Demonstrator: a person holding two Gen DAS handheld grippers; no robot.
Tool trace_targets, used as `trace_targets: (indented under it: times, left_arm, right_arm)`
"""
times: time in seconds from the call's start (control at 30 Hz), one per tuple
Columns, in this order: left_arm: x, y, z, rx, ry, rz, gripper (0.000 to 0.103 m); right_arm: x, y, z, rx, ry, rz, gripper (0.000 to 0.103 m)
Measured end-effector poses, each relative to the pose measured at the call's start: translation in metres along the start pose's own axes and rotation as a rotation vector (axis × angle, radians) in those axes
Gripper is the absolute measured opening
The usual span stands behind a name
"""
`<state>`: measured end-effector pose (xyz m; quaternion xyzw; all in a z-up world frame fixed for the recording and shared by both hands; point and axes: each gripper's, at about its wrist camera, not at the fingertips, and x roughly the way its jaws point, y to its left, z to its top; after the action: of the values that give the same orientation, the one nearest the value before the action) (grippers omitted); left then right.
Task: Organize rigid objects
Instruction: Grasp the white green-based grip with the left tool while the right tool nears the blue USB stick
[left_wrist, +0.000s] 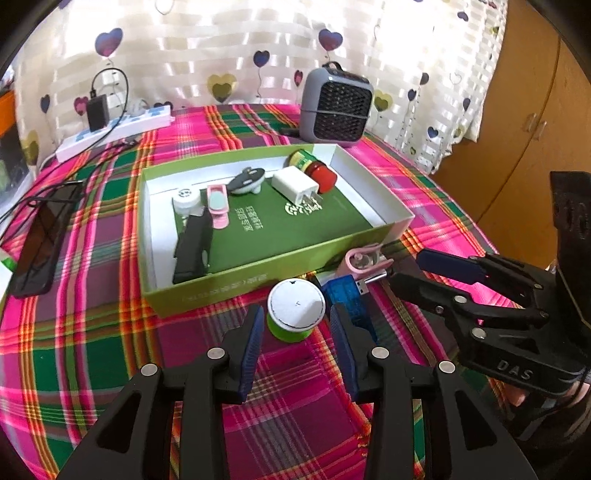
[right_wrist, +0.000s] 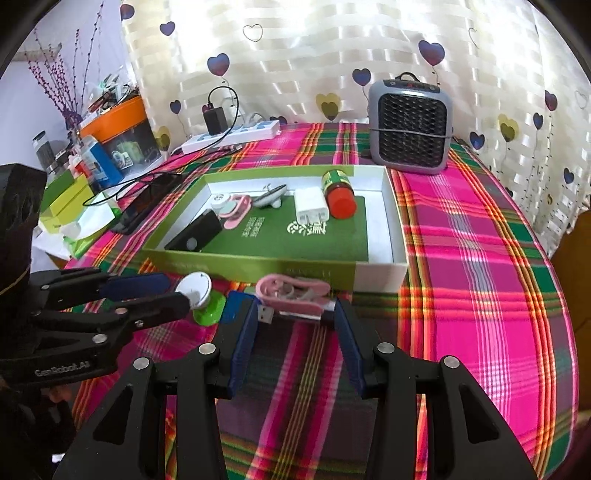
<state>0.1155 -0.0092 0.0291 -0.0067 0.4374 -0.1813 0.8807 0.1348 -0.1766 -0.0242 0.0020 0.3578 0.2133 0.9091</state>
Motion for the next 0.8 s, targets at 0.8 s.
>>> trace_targets:
  times: [0.8]
  left_arm:
    - [0.014,0.002,0.003,-0.011,-0.011,0.024,0.033]
  right_arm:
    - [0.000,-0.001,-0.011,0.016,0.025,-0.005,0.044]
